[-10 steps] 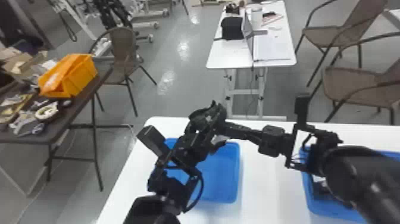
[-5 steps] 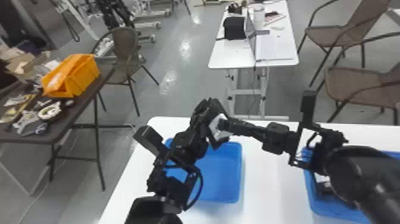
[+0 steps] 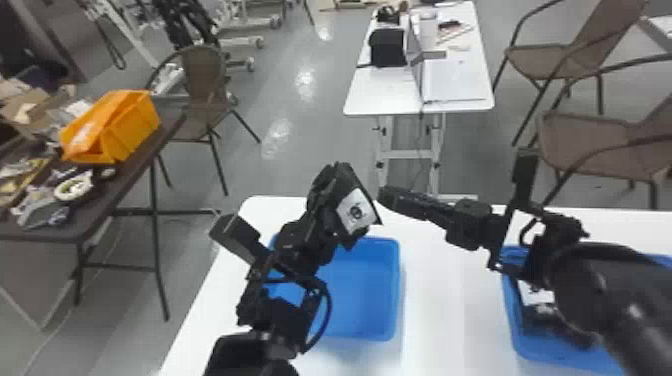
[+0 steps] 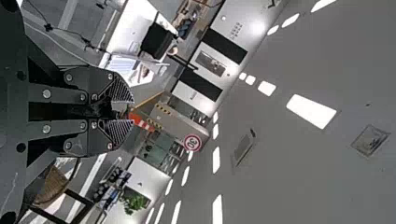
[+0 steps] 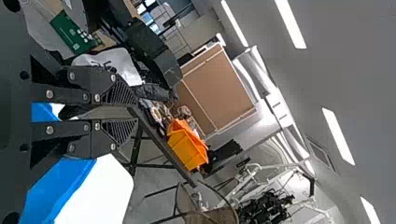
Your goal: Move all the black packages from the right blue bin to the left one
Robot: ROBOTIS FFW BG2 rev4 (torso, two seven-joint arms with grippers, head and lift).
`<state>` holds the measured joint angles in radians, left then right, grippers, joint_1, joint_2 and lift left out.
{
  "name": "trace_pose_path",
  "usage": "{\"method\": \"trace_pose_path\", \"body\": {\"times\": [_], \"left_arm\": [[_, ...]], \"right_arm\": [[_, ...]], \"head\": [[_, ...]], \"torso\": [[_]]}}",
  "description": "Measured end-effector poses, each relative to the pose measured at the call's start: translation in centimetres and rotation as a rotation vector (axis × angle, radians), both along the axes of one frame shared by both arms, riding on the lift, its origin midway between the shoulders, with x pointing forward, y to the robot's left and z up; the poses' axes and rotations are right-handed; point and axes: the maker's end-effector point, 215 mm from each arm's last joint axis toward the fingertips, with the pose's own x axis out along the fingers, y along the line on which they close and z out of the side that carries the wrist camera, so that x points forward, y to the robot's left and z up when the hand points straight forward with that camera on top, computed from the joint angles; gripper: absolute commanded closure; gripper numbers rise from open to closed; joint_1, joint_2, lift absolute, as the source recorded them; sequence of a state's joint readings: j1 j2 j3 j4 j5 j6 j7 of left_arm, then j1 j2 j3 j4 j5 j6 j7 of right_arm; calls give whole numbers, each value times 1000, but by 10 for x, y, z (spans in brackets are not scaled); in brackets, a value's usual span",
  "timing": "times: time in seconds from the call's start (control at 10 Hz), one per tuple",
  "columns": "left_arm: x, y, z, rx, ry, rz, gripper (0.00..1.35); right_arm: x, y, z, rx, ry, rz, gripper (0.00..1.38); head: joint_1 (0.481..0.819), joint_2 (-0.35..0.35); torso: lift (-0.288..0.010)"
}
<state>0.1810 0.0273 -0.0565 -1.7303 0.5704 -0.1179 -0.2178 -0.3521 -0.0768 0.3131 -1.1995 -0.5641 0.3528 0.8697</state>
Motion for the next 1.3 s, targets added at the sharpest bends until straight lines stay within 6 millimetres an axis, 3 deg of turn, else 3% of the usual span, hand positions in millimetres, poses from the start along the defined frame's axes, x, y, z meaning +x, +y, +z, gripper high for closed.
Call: {"method": "trace_pose_path", "body": {"times": [0.1, 0.3, 0.6, 0.8, 0.9, 1.0, 1.1, 1.3], "left_arm": [[0, 3, -1, 0, -2, 8, 1220], [-2, 17, -17, 33, 10, 39, 1220], [-11, 43, -74, 268, 55, 90, 1220], [-16, 39, -107, 410, 59, 56, 1173], [-16, 38, -117, 425, 45, 64, 731], [-16, 39, -124, 423, 42, 83, 203], [-17, 47, -121, 439, 26, 103, -2], [-21, 51, -96, 444, -57, 136, 144]], "right_arm": [[2, -6, -1, 2, -4, -16, 18], [16, -44, -15, -92, -51, -144, 254], [15, -117, -56, -266, -60, -333, 331], [11, -136, -68, -327, -67, -365, 331], [10, -139, -72, -343, -68, -365, 331], [9, -141, -75, -351, -67, -364, 331], [9, -142, -76, -357, -67, -364, 331], [7, -147, -76, -383, -79, -368, 331]], "head": [[695, 231], [695, 208], [695, 168], [695, 139], [695, 133], [695, 131], [695, 138], [695, 140]], "torso": [[0], [0], [0], [0], [0], [0], [0], [0]]}}
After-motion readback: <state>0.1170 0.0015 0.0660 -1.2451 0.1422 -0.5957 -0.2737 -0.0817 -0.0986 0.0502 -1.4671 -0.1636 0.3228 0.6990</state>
